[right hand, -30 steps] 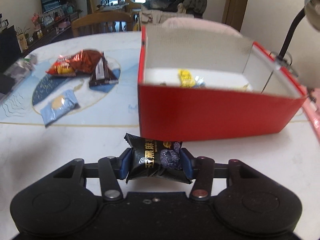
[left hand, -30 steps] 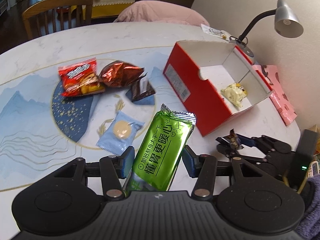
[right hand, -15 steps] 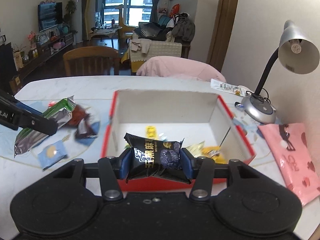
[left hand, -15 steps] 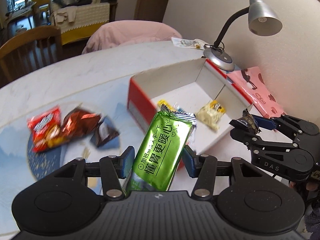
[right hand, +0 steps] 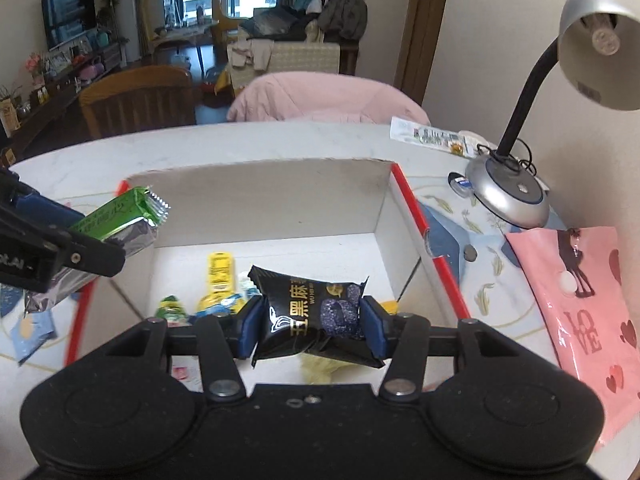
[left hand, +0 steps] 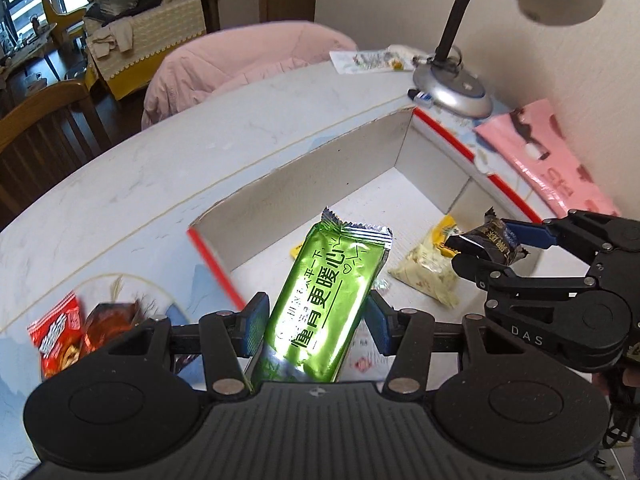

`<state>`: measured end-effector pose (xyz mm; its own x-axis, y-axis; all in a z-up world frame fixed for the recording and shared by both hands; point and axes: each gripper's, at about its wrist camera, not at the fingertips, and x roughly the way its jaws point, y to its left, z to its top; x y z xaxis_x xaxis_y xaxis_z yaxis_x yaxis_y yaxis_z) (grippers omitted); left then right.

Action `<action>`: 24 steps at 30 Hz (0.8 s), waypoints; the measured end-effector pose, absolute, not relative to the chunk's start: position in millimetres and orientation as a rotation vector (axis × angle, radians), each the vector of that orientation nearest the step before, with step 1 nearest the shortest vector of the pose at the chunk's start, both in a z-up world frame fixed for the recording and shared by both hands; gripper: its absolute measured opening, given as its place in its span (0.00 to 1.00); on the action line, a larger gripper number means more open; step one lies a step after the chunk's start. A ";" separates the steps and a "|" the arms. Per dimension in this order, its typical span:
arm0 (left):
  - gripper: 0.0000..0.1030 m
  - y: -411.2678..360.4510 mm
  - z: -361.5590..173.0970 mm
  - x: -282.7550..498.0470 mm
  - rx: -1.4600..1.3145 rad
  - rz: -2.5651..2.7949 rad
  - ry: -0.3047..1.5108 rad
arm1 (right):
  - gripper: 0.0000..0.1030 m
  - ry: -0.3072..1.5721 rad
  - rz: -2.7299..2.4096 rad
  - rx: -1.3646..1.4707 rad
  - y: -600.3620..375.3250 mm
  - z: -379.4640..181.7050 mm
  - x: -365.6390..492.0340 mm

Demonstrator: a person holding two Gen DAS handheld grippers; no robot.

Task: Organize snacks
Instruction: 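Carry the green bar and black packet over the red box with both grippers, then open both grippers to drop the green bar and black packet into the box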

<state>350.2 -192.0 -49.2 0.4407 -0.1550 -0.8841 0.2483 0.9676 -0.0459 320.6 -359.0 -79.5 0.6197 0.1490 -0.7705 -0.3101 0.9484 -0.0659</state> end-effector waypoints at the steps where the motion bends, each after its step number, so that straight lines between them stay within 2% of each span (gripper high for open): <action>1: 0.50 -198.2 -53.3 357.8 0.104 -0.249 1.100 | 0.50 0.875 0.265 -0.202 -360.6 -82.6 324.6; 18: 0.48 -245.0 -120.4 400.2 0.261 -0.224 1.249 | 0.50 0.998 0.303 -0.317 -360.2 -125.7 355.2; 21: 0.48 -241.7 -121.2 401.5 0.239 -0.218 1.255 | 0.53 1.002 0.305 -0.312 -362.0 -128.0 355.5; 24: 0.48 -237.8 -118.9 397.6 0.223 -0.211 1.249 | 0.64 0.989 0.314 -0.303 -363.5 -126.0 354.5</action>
<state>397.6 -237.8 -118.9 0.3027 -0.0359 -0.9524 0.2785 0.9590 0.0523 354.5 -363.5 -126.0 0.5124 0.1210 -0.8502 -0.3924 0.9136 -0.1065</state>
